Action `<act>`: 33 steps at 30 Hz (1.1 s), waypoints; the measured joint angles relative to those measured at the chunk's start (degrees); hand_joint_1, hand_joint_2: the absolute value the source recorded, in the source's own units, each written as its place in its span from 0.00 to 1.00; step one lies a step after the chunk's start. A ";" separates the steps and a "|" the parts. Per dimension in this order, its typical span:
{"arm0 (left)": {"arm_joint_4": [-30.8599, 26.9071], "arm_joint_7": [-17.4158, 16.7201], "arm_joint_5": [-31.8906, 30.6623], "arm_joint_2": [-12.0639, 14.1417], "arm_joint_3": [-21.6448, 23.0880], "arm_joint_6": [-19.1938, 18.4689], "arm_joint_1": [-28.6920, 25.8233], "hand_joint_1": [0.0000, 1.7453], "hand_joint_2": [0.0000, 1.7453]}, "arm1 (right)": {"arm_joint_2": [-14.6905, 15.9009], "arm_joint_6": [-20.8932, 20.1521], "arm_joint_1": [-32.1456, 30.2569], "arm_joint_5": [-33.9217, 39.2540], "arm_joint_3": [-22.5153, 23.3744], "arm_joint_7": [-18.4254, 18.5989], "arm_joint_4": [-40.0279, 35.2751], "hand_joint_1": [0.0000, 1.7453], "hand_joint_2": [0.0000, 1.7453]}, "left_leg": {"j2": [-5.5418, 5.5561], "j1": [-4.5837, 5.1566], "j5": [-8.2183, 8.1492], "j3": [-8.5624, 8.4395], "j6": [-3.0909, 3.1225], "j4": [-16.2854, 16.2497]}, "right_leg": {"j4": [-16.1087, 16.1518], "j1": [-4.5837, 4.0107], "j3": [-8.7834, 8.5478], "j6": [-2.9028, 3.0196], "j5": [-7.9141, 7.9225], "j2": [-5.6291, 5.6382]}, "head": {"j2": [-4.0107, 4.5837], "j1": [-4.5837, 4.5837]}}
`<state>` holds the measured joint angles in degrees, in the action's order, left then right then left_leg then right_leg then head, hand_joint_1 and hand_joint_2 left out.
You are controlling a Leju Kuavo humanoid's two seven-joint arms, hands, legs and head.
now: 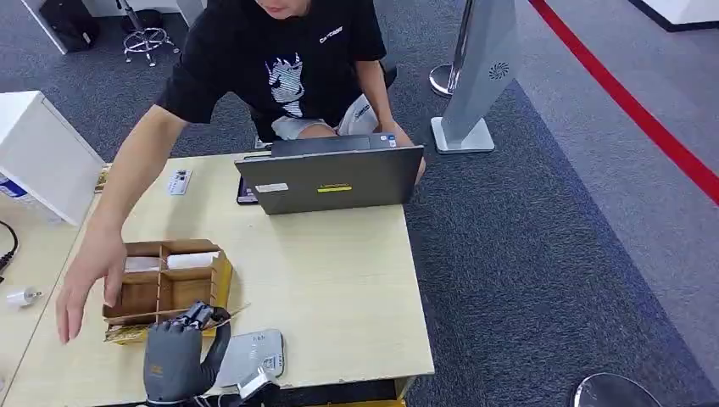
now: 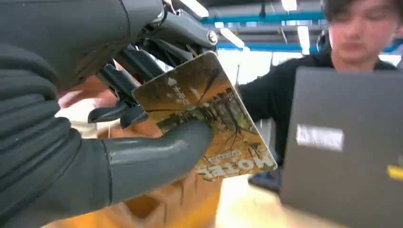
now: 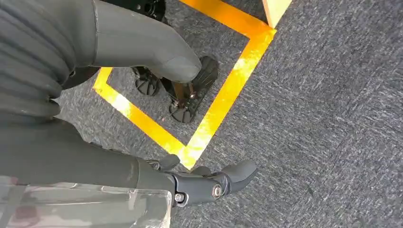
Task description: Pass the card to the sensor for recognition and then transmit it.
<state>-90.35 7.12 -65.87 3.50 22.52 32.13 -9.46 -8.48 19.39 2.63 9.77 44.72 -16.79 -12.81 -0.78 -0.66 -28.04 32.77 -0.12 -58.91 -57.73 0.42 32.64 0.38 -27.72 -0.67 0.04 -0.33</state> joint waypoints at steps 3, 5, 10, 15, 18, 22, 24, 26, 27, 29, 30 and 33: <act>-2.52 0.39 -1.97 0.31 -2.81 -0.75 0.97 1.00 1.00 | 0.00 -0.44 0.01 -0.70 0.00 0.13 0.00 0.00 1.00 | 0.00 0.00 0.01 -0.01 0.00 0.00 | 0.00 0.00 0.00 0.00 0.00 -0.01 | 0.00 0.00; -3.67 0.44 -3.45 0.57 -4.68 -1.75 1.94 1.00 1.00 | 0.00 -0.87 0.02 -1.38 0.00 0.15 0.00 0.00 1.00 | 0.00 0.00 0.02 -0.01 0.01 0.00 | 0.00 0.00 -0.01 0.00 0.00 -0.01 | 0.00 0.02; -4.38 -0.70 -4.88 2.27 -9.39 -4.64 6.28 1.00 1.00 | 0.02 -1.36 0.08 -2.63 0.00 0.68 0.00 0.00 1.00 | 0.01 -0.01 0.06 -0.02 -0.03 0.00 | -0.02 -0.01 -0.01 0.01 0.01 -0.01 | 0.00 0.00; -2.08 -1.84 -6.60 4.46 -13.76 -5.71 11.41 1.00 1.00 | 0.11 -1.90 0.25 -4.20 0.00 1.40 0.00 0.00 1.00 | 0.02 -0.02 0.09 -0.03 -0.07 0.00 | -0.03 -0.02 -0.01 0.01 0.01 0.00 | 0.00 0.00; 0.06 -1.88 -6.82 5.39 -15.46 -5.88 13.85 1.00 1.00 | 0.17 -1.90 0.34 -4.48 0.00 1.77 0.00 0.00 1.00 | 0.02 -0.02 0.09 -0.02 -0.07 0.00 | -0.03 -0.02 -0.01 0.01 0.01 0.00 | 0.00 0.00; 3.43 -2.84 -7.24 6.27 -16.77 -6.56 16.89 1.00 1.00 | 0.22 -1.99 0.42 -5.32 0.00 1.97 0.00 0.00 1.00 | 0.03 -0.02 0.09 -0.01 -0.07 0.00 | -0.03 -0.02 -0.01 0.01 0.01 0.00 | 0.00 0.00; 4.52 -3.10 -7.19 6.73 -17.34 -6.84 18.31 1.00 1.00 | 0.26 -1.99 0.43 -5.49 0.00 2.10 0.00 0.00 1.00 | 0.01 -0.01 0.09 -0.01 -0.07 0.00 | -0.03 -0.02 -0.01 0.01 0.01 0.00 | 0.00 0.00; 5.42 -3.15 -7.15 7.02 -17.78 -6.89 19.28 1.00 1.00 | 0.28 -1.99 0.43 -5.51 0.00 2.14 0.02 0.00 1.00 | 0.02 -0.01 0.09 -0.01 -0.07 0.00 | -0.03 -0.02 -0.01 0.01 0.01 0.00 | 0.00 0.02; 5.77 -3.15 -7.13 7.10 -17.84 -6.89 19.61 1.00 1.00 | 0.28 -1.99 0.46 -5.51 0.00 2.14 0.02 0.00 1.00 | 0.02 -0.01 0.09 -0.01 -0.07 0.00 | -0.03 -0.02 -0.01 0.01 0.01 0.00 | 0.00 0.00; 6.31 -3.17 -7.15 7.15 -17.99 -6.91 20.09 1.00 1.00 | 0.31 -1.99 0.46 -5.51 0.00 2.14 0.00 0.00 1.00 | 0.02 -0.01 0.09 -0.01 -0.07 0.00 | -0.03 -0.02 -0.01 0.01 0.01 0.01 | 0.00 0.02; 6.64 -3.17 -7.13 7.15 -18.10 -6.91 20.34 1.00 1.00 | 0.31 -1.99 0.46 -5.51 0.00 2.14 0.00 0.00 1.00 | 0.02 -0.01 0.09 -0.01 -0.07 0.00 | -0.03 -0.02 -0.01 0.01 0.01 0.00 | 0.00 0.00; 7.45 -2.84 -4.81 7.15 -18.30 -8.09 20.97 1.00 1.00 | 0.31 -2.01 0.46 -5.56 0.00 2.16 0.00 0.00 1.00 | 0.02 -0.02 0.09 -0.01 -0.07 0.00 | -0.03 -0.02 0.00 0.01 0.01 0.01 | 0.00 0.02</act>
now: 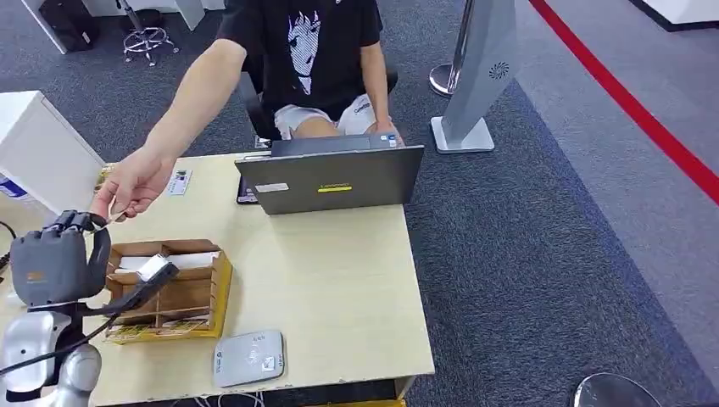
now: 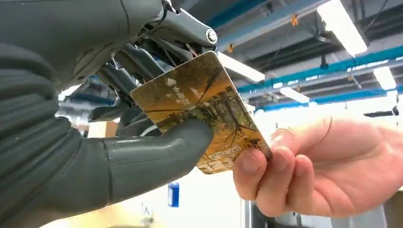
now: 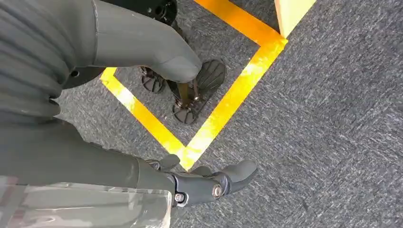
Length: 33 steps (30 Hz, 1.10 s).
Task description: Pass the card to the sensor for recognition and then transmit it.
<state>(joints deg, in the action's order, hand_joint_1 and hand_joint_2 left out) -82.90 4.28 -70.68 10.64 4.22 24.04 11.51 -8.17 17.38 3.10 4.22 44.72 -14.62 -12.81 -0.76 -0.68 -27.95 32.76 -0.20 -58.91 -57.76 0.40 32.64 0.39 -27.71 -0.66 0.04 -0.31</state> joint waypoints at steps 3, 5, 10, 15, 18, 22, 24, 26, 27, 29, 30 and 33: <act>0.57 0.94 2.33 -0.09 -0.07 -0.91 0.60 0.00 1.00 | 0.00 0.22 0.02 0.02 0.00 0.04 0.00 0.00 1.00 | -0.01 0.00 0.00 0.00 0.00 0.00 | 0.00 0.00 0.00 0.00 0.00 0.00 | 0.00 -0.02; 0.57 1.44 3.90 -0.24 -0.09 -1.31 0.55 0.00 1.00 | 0.00 0.52 0.02 0.09 0.02 -0.22 0.00 0.00 1.00 | -0.01 0.00 0.00 0.01 0.00 0.00 | 0.00 0.00 0.00 0.00 0.00 0.00 | 0.00 -0.02; -0.35 3.04 6.99 -0.92 -0.72 0.11 -1.22 0.00 1.00 | 0.00 1.36 0.05 0.07 0.42 -0.44 0.02 0.00 1.00 | -0.01 0.00 -0.01 0.02 0.00 0.00 | 0.00 0.00 0.00 0.00 0.00 0.01 | 0.00 0.00; -6.22 7.01 13.13 -2.57 -2.29 3.28 -5.60 0.00 1.00 | 0.00 2.10 0.03 0.15 0.90 -0.46 0.00 0.00 1.00 | -0.01 0.00 -0.03 0.02 0.03 0.00 | 0.01 0.00 0.01 0.00 -0.01 0.01 | 0.00 -0.02; -10.22 8.37 14.18 -3.43 -2.60 3.50 -8.36 0.00 1.00 | 0.00 2.27 0.01 0.26 1.27 -0.66 0.02 0.00 1.00 | -0.01 0.00 -0.03 0.03 0.03 0.00 | 0.01 0.00 0.01 0.00 -0.01 0.01 | 0.00 -0.02; -15.47 10.69 15.71 -4.02 -2.62 2.93 -12.26 0.00 1.00 | 0.00 2.36 -0.06 0.52 2.01 -1.11 0.02 0.00 1.00 | -0.02 0.00 -0.04 0.01 0.03 0.00 | 0.01 0.00 0.01 0.00 -0.01 0.01 | 0.00 -0.02; -17.11 10.86 15.80 -4.22 -2.62 2.82 -13.47 0.00 1.00 | 0.00 2.40 -0.07 0.57 2.18 -1.12 0.00 0.00 1.00 | 0.00 0.00 -0.04 0.02 0.03 0.00 | 0.01 0.00 0.01 0.00 -0.01 -0.02 | 0.00 0.00; -17.93 10.88 15.82 -4.28 -2.62 2.80 -14.02 0.00 1.00 | 0.00 2.40 -0.06 0.57 2.30 -1.14 0.02 0.00 1.00 | 0.00 0.00 -0.04 0.02 0.03 0.00 | 0.01 0.00 0.00 0.00 -0.01 -0.02 | 0.00 -0.02; -18.38 10.97 15.82 -4.33 -2.62 2.80 -14.30 0.00 1.00 | 0.00 2.40 -0.07 0.57 2.34 -1.16 0.02 0.00 1.00 | 0.00 0.00 -0.04 0.02 0.03 0.00 | 0.01 0.00 0.00 0.00 -0.01 -0.02 | 0.00 0.00; -19.08 11.45 15.91 -4.44 -2.62 1.88 -14.64 0.00 1.00 | 0.00 2.40 -0.07 0.59 2.38 -1.22 0.00 0.00 1.00 | 0.00 0.00 -0.03 0.02 0.03 0.01 | 0.01 0.00 -0.01 0.00 -0.01 -0.02 | 0.00 0.00; -19.61 12.24 15.91 -4.39 -2.62 0.72 -15.14 0.00 1.00 | 0.00 2.40 -0.07 0.63 2.47 -1.40 0.00 0.00 1.00 | -0.01 -0.01 -0.03 0.01 0.03 0.01 | 0.01 0.00 -0.02 0.00 -0.01 -0.01 | 0.00 0.00; -22.38 14.62 14.32 -3.25 -1.60 -2.39 -18.09 0.00 1.00 | 0.00 2.40 -0.11 0.79 3.04 -1.64 0.00 0.00 1.00 | -0.10 0.00 -0.04 -0.02 0.03 0.01 | 0.01 0.00 0.00 0.00 -0.01 0.05 | 0.00 -0.02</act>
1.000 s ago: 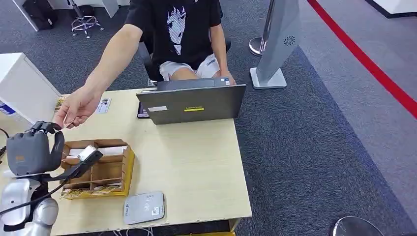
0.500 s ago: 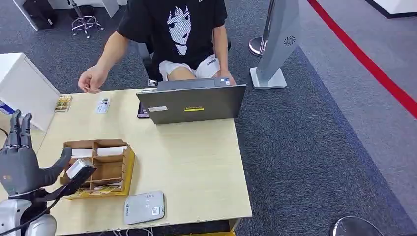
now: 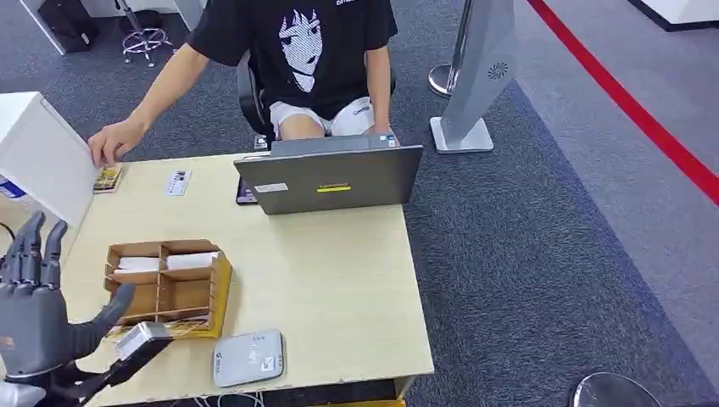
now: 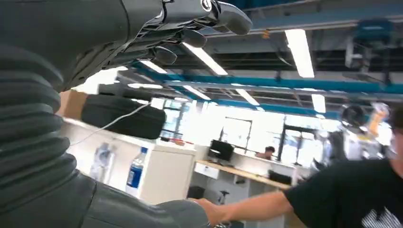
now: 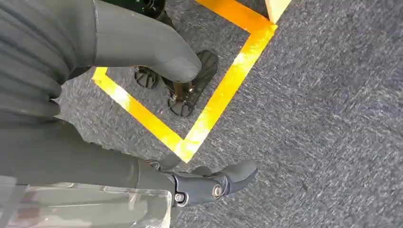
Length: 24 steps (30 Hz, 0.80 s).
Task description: Pass the card to the sensor for recognition and then transmit it.
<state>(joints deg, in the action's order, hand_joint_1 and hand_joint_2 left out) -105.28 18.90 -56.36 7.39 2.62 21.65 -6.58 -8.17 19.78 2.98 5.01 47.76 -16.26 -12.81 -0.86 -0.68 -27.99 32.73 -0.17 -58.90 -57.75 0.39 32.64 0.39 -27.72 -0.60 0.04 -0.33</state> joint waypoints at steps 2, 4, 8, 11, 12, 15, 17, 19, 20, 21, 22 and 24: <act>-1.69 0.40 -2.48 1.38 1.76 -1.63 -2.40 0.00 1.00 | 0.00 -0.20 -0.05 -0.02 0.40 -0.18 0.00 0.00 1.00 | 0.02 0.00 -0.03 0.01 0.01 0.00 | 0.00 0.00 0.02 0.00 -0.02 0.00 | 0.00 0.02; -2.67 -0.77 -5.85 3.48 4.27 -1.49 -4.37 0.00 1.00 | 0.00 -0.39 -0.06 -0.24 0.77 -0.42 0.00 0.00 1.00 | 0.02 0.00 -0.05 0.02 0.03 0.00 | 0.01 0.00 0.02 0.00 -0.04 0.00 | 0.00 0.00; -2.78 -5.61 -12.24 8.05 10.05 -2.75 -6.17 0.00 1.00 | 0.00 -0.61 -0.04 -0.83 1.62 -0.40 0.00 0.00 1.00 | 0.03 0.00 -0.06 0.03 0.04 0.00 | 0.01 0.00 0.03 -0.02 -0.07 -0.03 | 0.00 0.00; -1.65 -9.78 -14.66 12.34 14.30 -8.48 -6.11 0.00 1.00 | 0.00 -1.53 -0.04 -1.16 2.12 -0.16 0.00 0.00 1.00 | 0.02 -0.01 -0.05 0.02 0.04 0.02 | 0.01 -0.01 0.02 -0.02 -0.06 -0.02 | 0.00 0.00; -1.10 -10.40 -13.91 13.53 15.30 -9.49 -6.11 0.00 1.00 | 0.00 -1.70 -0.05 -1.35 2.25 -0.04 0.00 0.00 1.00 | 0.01 -0.02 -0.05 0.01 0.04 0.02 | 0.00 -0.01 0.02 -0.02 -0.06 -0.02 | 0.00 0.00; 0.37 -11.84 -12.27 17.53 18.04 -10.45 -6.14 0.00 1.00 | 0.00 -1.75 -0.05 -1.38 2.76 0.20 0.00 0.00 1.00 | 0.02 -0.03 -0.04 0.01 0.02 0.02 | 0.00 -0.02 0.01 -0.01 -0.06 -0.02 | 0.00 0.00; 0.89 -12.56 -11.66 19.30 19.00 -10.45 -6.18 0.00 1.00 | 0.00 -1.42 -0.02 -1.38 3.19 0.17 0.00 0.00 1.00 | 0.03 -0.03 -0.03 0.02 0.01 0.02 | -0.01 -0.03 0.00 -0.01 -0.06 -0.03 | 0.00 0.00; 1.31 -13.50 -11.31 20.65 19.35 -10.45 -6.23 0.00 1.00 | 0.00 -1.33 -0.02 -1.38 3.32 0.13 0.00 0.00 1.00 | 0.03 -0.03 -0.03 0.02 0.01 0.02 | -0.01 -0.02 0.00 -0.01 -0.06 -0.03 | 0.00 0.00; 1.44 -13.72 -11.31 20.96 19.37 -10.43 -6.23 0.00 1.00 | 0.00 -1.33 -0.02 -1.38 3.35 0.13 0.00 0.00 1.00 | 0.03 -0.02 -0.03 0.02 0.01 0.02 | -0.01 -0.02 0.00 -0.01 -0.06 -0.03 | 0.00 0.00; 1.61 -14.32 -11.70 21.42 19.43 -10.41 -6.22 0.00 1.00 | 0.00 -1.33 -0.02 -1.40 3.46 0.13 0.00 0.00 1.00 | 0.03 -0.02 -0.03 0.03 0.01 0.02 | -0.01 -0.02 0.00 -0.01 -0.06 -0.03 | 0.00 0.00; 1.81 -14.82 -12.40 21.66 19.50 -10.32 -6.22 0.00 1.00 | 0.00 -1.33 -0.02 -1.44 3.54 0.13 0.02 0.00 1.00 | 0.03 -0.02 -0.03 0.03 0.01 0.02 | -0.01 -0.02 0.00 -0.01 -0.06 -0.03 | 0.00 0.02; 2.27 -16.66 -14.66 21.99 19.67 -10.06 -6.19 0.00 1.00 | 0.00 -1.38 -0.01 -1.82 3.59 0.20 0.00 0.00 1.00 | 0.04 -0.01 -0.03 0.04 0.01 0.02 | 0.00 -0.02 0.00 -0.01 -0.06 -0.03 | 0.00 0.02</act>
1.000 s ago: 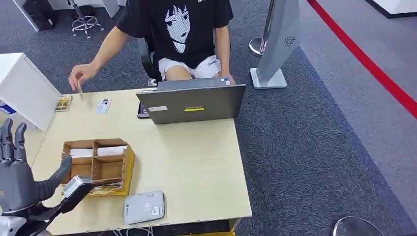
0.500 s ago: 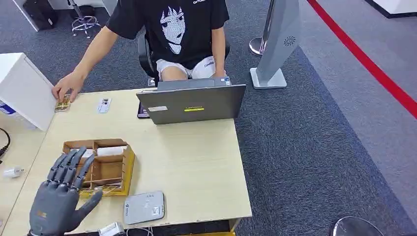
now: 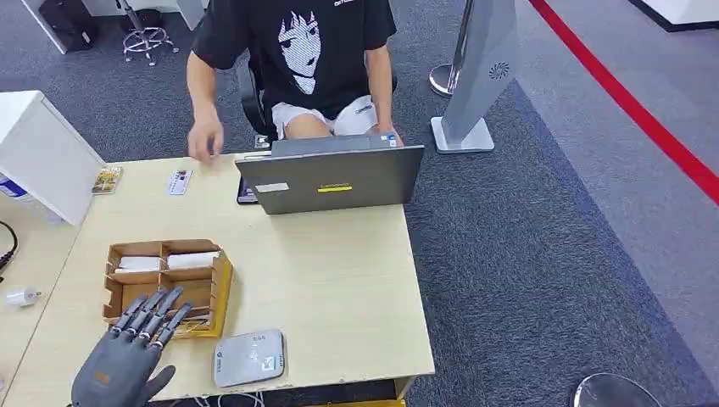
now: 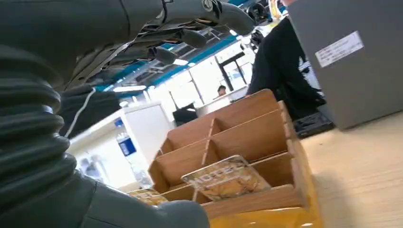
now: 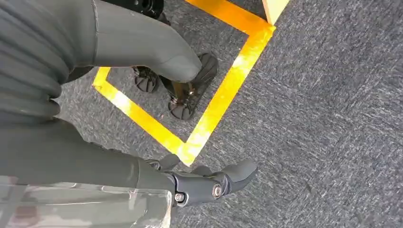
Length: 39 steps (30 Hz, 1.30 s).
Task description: Pass the card to the sensor for recognition and then transmit it.
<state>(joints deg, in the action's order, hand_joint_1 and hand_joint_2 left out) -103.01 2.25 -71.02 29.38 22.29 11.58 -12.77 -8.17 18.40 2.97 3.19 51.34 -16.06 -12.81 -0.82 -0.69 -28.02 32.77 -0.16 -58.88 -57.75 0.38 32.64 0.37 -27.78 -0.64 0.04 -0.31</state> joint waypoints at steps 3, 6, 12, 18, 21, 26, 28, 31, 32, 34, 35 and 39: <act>2.71 -3.25 -2.86 0.13 -0.15 2.04 0.16 0.00 1.00 | 0.00 -0.44 0.01 -1.00 0.00 0.48 0.00 0.00 1.00 | 0.00 0.00 -0.01 0.00 0.02 0.00 | 0.00 0.01 0.00 0.00 0.00 0.00 | 0.00 0.00; 5.34 -4.22 -5.59 0.00 -1.64 6.56 0.09 0.00 1.00 | 0.00 -0.74 0.01 -2.03 0.00 0.68 0.00 0.00 1.00 | 0.00 0.00 -0.01 0.00 0.02 0.00 | 0.00 0.00 0.00 0.00 0.00 -0.01 | 0.00 0.00; 8.90 -4.35 -7.36 -0.55 -4.39 9.42 -0.07 0.00 1.00 | 0.00 -0.74 0.04 -2.62 0.00 1.07 0.00 0.00 1.00 | 0.01 -0.02 -0.01 0.00 0.01 0.00 | -0.01 -0.01 -0.01 0.00 0.00 -0.01 | 0.00 -0.02; 12.31 -3.30 -6.66 -1.99 -7.15 13.71 -0.01 0.00 1.00 | 0.00 -0.83 0.07 -3.32 0.00 1.16 0.00 0.00 1.00 | 0.01 0.00 -0.01 0.00 0.01 0.00 | 0.00 0.00 -0.01 0.00 0.00 -0.01 | 0.00 0.00; 15.24 -1.70 -6.55 -4.02 -9.31 17.15 0.09 0.00 1.00 | 0.00 -0.74 0.08 -3.87 0.00 1.22 0.02 0.00 1.00 | 0.01 0.00 -0.01 0.00 0.01 0.00 | 0.00 0.00 -0.01 0.00 0.00 -0.01 | 0.00 0.00; 17.90 -1.04 -6.38 -6.80 -11.94 19.30 0.32 0.00 1.00 | 0.00 -0.63 0.10 -4.17 0.00 1.40 0.00 0.00 1.00 | 0.01 0.00 -0.01 -0.01 0.02 0.00 | 0.00 0.00 -0.01 0.00 0.00 -0.01 | 0.00 -0.02; 19.19 -0.41 -6.07 -8.12 -13.12 20.64 0.81 0.00 1.00 | 0.00 -0.44 0.10 -4.28 0.00 1.42 0.00 0.00 1.00 | 0.01 0.00 -0.01 -0.01 0.02 0.00 | 0.00 0.00 -0.01 0.00 0.00 -0.02 | 0.00 -0.02; 21.59 0.90 -5.46 -10.99 -15.34 22.88 1.71 0.00 1.00 | 0.00 -0.11 0.18 -4.70 0.00 1.51 0.02 0.00 1.00 | 0.02 0.00 -0.01 -0.01 0.01 0.00 | 0.00 0.00 -0.01 0.00 0.00 -0.02 | 0.00 -0.02; 22.21 1.10 -5.42 -11.81 -15.78 23.12 2.04 0.00 1.00 | 0.00 0.04 0.19 -4.83 0.00 1.53 0.00 0.00 1.00 | 0.02 0.00 -0.01 -0.01 0.01 0.00 | 0.00 0.00 -0.01 0.00 0.00 -0.03 | 0.00 -0.02; 23.37 1.29 -5.46 -13.42 -16.59 23.67 2.53 0.00 1.00 | 0.00 0.13 0.24 -4.94 0.00 1.64 0.00 0.00 1.00 | 0.02 0.00 -0.01 -0.01 0.01 0.00 | 0.00 0.00 -0.01 0.00 0.00 -0.03 | 0.00 0.00; 24.10 1.38 -5.61 -14.49 -17.00 23.84 2.89 0.00 1.00 | 0.00 0.15 0.28 -4.96 0.00 1.66 0.02 0.00 1.00 | 0.02 0.00 -0.01 -0.01 0.01 0.00 | 0.00 0.00 -0.02 0.00 0.00 -0.03 | 0.00 -0.02; 25.94 1.58 -5.63 -16.46 -18.05 23.95 3.56 0.00 1.00 | 0.00 0.18 0.33 -4.98 0.00 1.66 0.00 0.00 1.00 | 0.02 0.00 -0.01 -0.01 0.02 0.00 | 0.00 0.00 -0.02 0.00 0.00 -0.02 | 0.00 0.00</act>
<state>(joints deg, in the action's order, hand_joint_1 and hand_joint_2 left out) -77.07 3.82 -76.65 12.92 4.24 35.54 -9.21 -8.17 18.58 3.30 -1.79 51.34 -14.40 -12.81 -0.80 -0.69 -28.03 32.75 -0.14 -58.88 -57.75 0.38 32.62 0.38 -27.77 -0.66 0.04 -0.31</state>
